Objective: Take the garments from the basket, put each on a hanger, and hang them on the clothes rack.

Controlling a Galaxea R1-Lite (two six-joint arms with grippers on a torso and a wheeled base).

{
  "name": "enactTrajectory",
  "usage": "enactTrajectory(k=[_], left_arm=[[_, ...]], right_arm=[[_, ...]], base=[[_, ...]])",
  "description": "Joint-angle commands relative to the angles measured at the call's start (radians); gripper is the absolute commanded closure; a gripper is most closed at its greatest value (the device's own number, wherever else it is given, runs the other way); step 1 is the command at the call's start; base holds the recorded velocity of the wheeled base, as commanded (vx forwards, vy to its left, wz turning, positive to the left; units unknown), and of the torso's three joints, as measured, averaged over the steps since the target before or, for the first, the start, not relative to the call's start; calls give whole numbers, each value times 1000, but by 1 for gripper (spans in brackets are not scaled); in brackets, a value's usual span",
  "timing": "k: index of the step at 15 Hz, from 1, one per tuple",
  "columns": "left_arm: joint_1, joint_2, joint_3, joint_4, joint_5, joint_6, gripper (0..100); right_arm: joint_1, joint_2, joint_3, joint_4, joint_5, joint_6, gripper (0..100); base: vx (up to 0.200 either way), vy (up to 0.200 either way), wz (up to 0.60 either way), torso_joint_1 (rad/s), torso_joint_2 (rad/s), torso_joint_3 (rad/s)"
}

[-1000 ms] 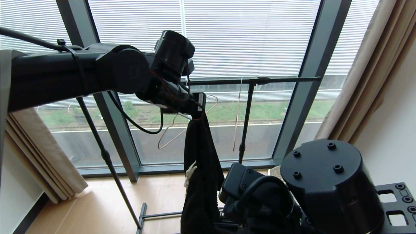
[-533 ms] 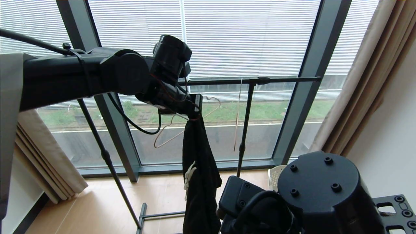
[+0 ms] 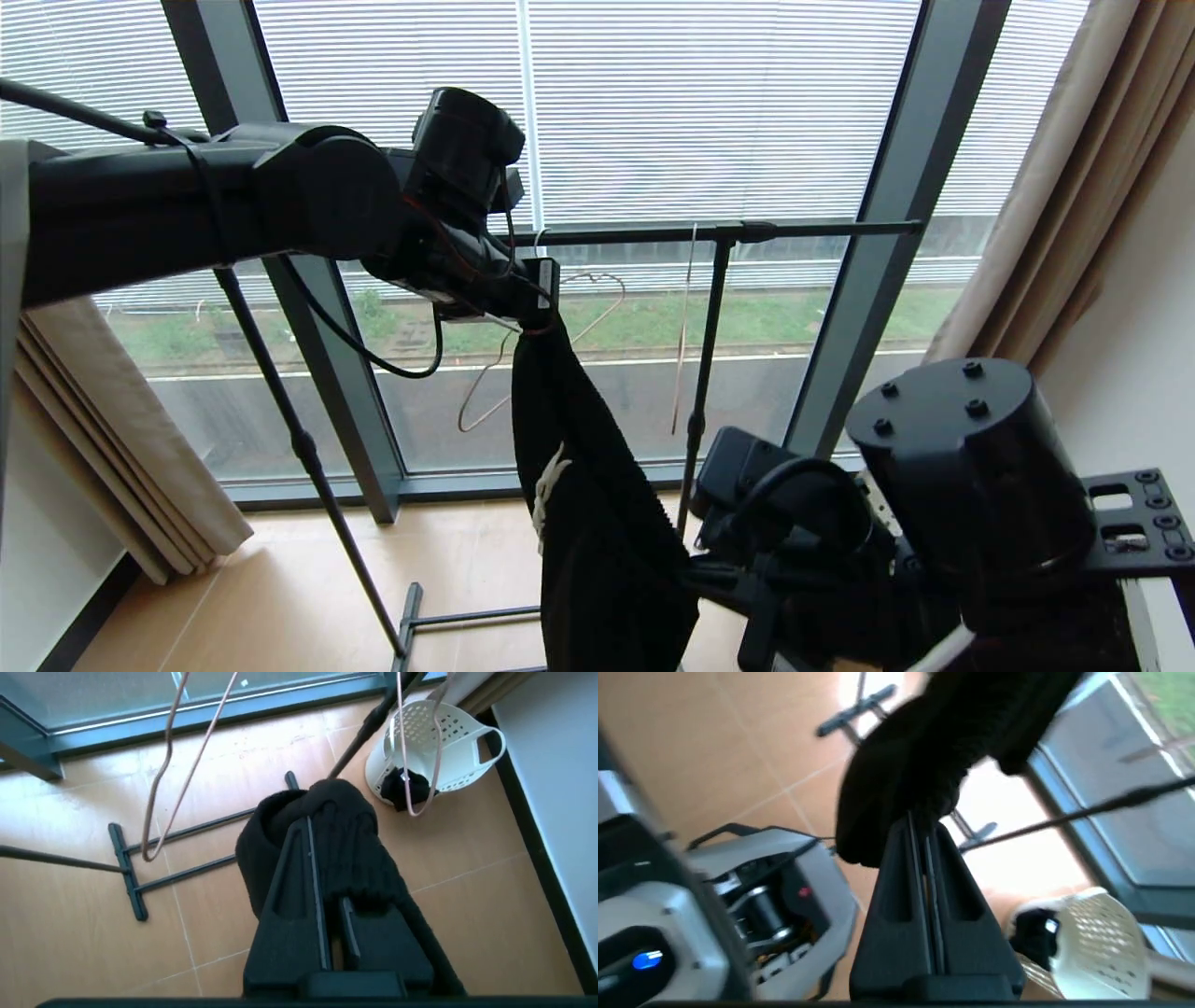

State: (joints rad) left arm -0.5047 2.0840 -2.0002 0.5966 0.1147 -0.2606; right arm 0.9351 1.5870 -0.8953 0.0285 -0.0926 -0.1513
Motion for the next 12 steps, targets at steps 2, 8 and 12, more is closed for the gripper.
enactTrajectory(k=[2, 8, 12], left_arm=[[20, -50, 0, 86, -1, 1, 100], [48, -237, 228, 146, -9, 15, 100], [28, -358, 459, 71, -12, 34, 100]], right_arm=[[-254, -13, -16, -22, -1, -102, 100], [-409, 56, -117, -32, 1, -86, 100], [-409, 171, -320, -16, -58, -4, 100]], base=[[0, 0, 0, 0, 0, 0], [0, 0, 0, 0, 0, 0], [0, 0, 0, 0, 0, 0]])
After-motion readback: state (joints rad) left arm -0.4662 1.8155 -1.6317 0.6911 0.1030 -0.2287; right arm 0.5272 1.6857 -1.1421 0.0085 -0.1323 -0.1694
